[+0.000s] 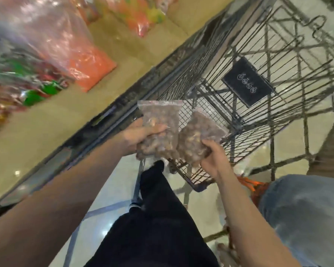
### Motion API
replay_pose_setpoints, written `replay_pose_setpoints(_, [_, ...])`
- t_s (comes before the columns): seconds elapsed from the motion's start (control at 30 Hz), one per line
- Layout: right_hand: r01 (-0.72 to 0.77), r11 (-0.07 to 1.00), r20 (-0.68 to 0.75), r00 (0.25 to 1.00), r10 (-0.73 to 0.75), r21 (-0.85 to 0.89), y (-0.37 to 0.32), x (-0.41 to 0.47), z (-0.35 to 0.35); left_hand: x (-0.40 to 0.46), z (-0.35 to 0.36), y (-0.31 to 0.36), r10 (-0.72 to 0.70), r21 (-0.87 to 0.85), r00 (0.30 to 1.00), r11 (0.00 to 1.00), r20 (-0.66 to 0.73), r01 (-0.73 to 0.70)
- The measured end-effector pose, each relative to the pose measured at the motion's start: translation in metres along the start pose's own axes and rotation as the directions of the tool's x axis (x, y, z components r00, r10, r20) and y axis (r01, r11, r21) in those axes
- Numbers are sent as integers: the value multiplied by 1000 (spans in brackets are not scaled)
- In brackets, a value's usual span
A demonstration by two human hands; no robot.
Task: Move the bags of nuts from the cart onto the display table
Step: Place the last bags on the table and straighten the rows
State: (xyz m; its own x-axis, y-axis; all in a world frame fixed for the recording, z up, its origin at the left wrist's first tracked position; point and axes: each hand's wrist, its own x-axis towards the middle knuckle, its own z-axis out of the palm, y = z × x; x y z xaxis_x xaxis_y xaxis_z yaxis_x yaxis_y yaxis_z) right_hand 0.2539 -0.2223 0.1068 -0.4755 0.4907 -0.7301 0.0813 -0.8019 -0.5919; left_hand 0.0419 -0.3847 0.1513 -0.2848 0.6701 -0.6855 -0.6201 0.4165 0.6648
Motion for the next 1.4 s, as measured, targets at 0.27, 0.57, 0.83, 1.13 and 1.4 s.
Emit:
replay_pose_setpoints(0.27, [0, 934, 265, 959, 101, -357, 32, -96, 117, -174, -39, -40, 246, -70, 929, 959, -277, -275])
replay_pose_setpoints(0.57, [202, 748, 529, 818, 226, -632, 98, -184, 223, -339, -109, -110, 259, -213, 705, 835, -661, -507])
replay_pose_setpoints(0.83, [342, 534, 575, 733, 363, -773, 171, -227, 316, -420, -160, -164, 229, -162, 530, 790, -816, -591])
replay_pose_setpoints(1.13, [349, 493, 595, 590, 545, -797, 231, -221, 421, -460, -230, -178, 59, -235, 365, 669, -929, -705])
replay_pose_setpoints(1.4, [487, 429, 632, 407, 659, -761, 290, -243, 511, -498, -273, -190, -84, -206, 193, 580, -978, -788])
